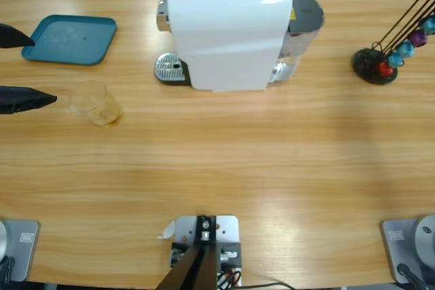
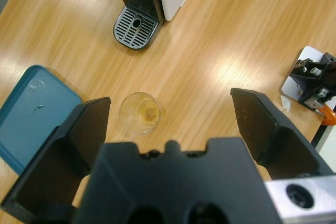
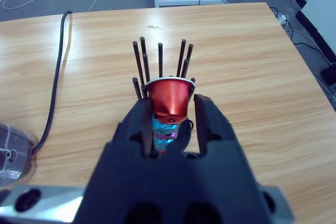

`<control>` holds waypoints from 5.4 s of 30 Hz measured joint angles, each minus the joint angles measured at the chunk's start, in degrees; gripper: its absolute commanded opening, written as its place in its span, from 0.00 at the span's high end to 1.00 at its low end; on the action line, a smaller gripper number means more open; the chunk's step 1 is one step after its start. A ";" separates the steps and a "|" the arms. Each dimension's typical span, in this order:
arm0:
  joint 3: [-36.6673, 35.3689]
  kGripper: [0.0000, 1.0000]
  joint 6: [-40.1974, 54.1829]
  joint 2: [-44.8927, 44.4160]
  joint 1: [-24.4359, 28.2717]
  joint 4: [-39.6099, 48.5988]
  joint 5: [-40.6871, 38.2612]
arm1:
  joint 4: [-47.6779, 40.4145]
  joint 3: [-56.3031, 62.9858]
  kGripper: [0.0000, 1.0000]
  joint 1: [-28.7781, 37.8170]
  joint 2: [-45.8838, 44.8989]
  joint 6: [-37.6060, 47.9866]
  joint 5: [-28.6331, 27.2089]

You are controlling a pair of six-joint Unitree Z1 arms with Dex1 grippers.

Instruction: Pour coffee

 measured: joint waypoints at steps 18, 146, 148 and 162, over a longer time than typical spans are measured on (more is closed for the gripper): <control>0.35 0.00 -0.62 0.00 -0.16 -0.42 0.00 | 0.00 0.04 1.00 -0.05 0.00 0.00 -0.72; 12.41 0.00 -1.10 -13.95 1.14 1.60 0.50 | 33.05 -59.74 0.10 33.23 34.62 -43.93 22.11; 12.41 0.00 -1.10 -13.95 1.14 1.60 0.50 | 32.90 -59.74 0.23 33.30 34.59 -43.92 22.11; 12.41 0.01 -1.36 -13.96 1.15 0.85 2.57 | 37.78 -54.65 1.00 42.58 21.11 -14.69 15.61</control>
